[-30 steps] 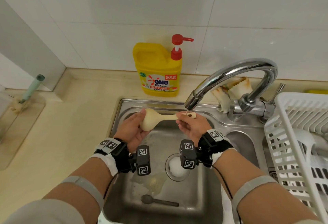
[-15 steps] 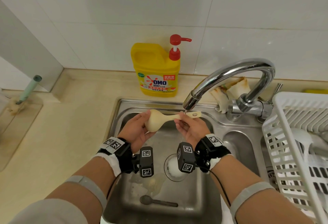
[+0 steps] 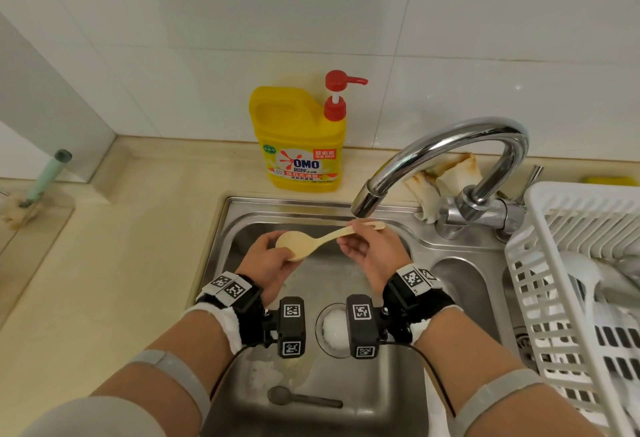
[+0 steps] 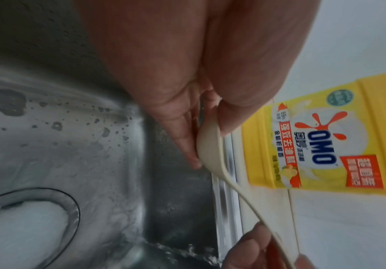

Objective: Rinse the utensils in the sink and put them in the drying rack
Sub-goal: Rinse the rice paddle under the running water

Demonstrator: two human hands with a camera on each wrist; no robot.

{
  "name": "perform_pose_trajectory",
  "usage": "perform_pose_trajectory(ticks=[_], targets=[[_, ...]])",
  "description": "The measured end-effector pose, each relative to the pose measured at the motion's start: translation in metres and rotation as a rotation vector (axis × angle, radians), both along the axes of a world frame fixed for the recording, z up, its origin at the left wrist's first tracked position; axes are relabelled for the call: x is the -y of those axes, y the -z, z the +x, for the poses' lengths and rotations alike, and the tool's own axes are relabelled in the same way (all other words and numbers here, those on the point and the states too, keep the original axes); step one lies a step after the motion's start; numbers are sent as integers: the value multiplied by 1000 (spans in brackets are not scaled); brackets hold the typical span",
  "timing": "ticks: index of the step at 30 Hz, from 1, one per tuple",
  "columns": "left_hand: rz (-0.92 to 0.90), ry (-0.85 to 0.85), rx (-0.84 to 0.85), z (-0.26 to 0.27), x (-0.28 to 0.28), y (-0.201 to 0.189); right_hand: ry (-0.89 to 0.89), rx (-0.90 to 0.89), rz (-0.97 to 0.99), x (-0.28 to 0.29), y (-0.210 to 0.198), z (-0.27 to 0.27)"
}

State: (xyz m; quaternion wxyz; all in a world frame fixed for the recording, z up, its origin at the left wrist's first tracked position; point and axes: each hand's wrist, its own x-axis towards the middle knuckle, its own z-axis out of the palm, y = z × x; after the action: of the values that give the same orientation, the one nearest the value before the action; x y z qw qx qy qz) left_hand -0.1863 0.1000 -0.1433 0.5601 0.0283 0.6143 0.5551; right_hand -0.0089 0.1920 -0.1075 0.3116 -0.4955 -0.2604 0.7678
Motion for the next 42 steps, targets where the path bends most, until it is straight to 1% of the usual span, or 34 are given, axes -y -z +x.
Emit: perform_pose_trajectory(ticks=[3, 5, 7, 9, 14, 17, 19, 21, 27, 29, 32, 34, 38, 40, 42], targets=[[-53, 48, -109, 0, -3, 5, 30, 56, 10, -1, 2, 5], [-72, 97, -187, 1, -3, 4, 57, 53, 18, 2, 5, 6], [-74, 157, -288, 4, -4, 4, 64, 55, 24, 5, 7, 5], [-53, 210, -334, 7, -7, 4, 38, 64, 45, 7, 8, 1], [-37, 274, -343, 13, -13, 6, -55, 135, 127, 2, 6, 2], [-53, 255, -272, 20, -18, 8, -102, 212, 183, -4, 4, 13], [-37, 246, -203, 27, -22, 8, -85, 251, 204, -5, 3, 18], [-14, 271, -179, 35, -26, 6, -41, 260, 228, -6, 2, 23], [62, 379, -275, 49, -37, 3, 45, 266, 292, -4, -10, 37], [46, 432, -342, 54, -38, -3, 52, 283, 311, -5, -13, 41], [-1, 448, -418, 62, -41, -4, 22, 305, 368, -6, -17, 48], [-19, 442, -402, 67, -43, -3, 17, 325, 403, -7, -15, 52], [-9, 447, -280, 72, -46, -6, 16, 353, 419, -7, -10, 56], [12, 479, -331, 70, -45, -6, 14, 351, 410, -7, -8, 57], [11, 521, -430, 66, -44, 8, 17, 331, 390, -6, -7, 56]])
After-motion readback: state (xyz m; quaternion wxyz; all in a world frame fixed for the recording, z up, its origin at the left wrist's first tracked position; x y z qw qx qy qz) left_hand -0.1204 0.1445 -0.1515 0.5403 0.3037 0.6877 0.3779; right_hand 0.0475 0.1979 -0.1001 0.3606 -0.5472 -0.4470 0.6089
